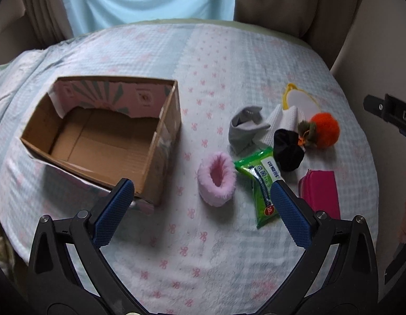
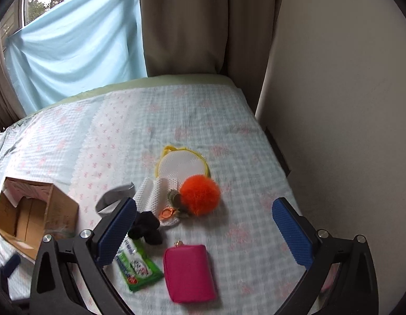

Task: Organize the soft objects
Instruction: 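Grasp the pink scrunchie with the left tool while the right tool grasps the orange pompom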

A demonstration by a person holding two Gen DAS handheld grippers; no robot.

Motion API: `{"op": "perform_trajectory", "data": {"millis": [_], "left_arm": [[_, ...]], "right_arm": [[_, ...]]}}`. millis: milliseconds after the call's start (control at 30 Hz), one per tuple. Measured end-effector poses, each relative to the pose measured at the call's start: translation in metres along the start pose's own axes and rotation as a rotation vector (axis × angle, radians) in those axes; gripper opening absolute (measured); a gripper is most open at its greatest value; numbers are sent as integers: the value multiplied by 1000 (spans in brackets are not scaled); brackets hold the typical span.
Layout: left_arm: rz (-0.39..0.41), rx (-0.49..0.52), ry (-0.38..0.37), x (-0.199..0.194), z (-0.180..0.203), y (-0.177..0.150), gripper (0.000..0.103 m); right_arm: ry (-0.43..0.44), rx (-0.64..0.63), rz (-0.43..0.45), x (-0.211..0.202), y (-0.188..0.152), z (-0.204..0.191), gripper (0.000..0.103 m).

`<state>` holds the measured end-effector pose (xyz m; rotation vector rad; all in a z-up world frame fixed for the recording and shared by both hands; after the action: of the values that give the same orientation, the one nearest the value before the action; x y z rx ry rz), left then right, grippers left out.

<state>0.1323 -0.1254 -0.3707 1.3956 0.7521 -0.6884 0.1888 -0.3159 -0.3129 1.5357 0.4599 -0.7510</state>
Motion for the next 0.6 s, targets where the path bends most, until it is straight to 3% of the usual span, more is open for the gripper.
{"op": "perform_trajectory", "data": {"millis": [200, 367, 600], "left_arm": [[-81, -2, 16, 61, 14, -30, 101], [-114, 4, 41, 95, 20, -40, 95], [-139, 3, 34, 123, 19, -38, 79]], "right_arm": [[11, 33, -50, 83, -13, 12, 102], [25, 110, -102, 134, -26, 17, 95], [63, 228, -153, 167, -38, 28, 74]]}}
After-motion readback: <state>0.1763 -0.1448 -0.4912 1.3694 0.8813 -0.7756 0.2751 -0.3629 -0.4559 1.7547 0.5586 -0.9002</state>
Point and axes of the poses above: each gripper's, at about its wrist camera, not at the fingertips, and x roughly the way its jaws point, z to its right, y to its top, the point moved 3 cm from there along x, roughly the way its jaws point, and after that the axes turned 5 degrees about z, right-handed, at the moved point
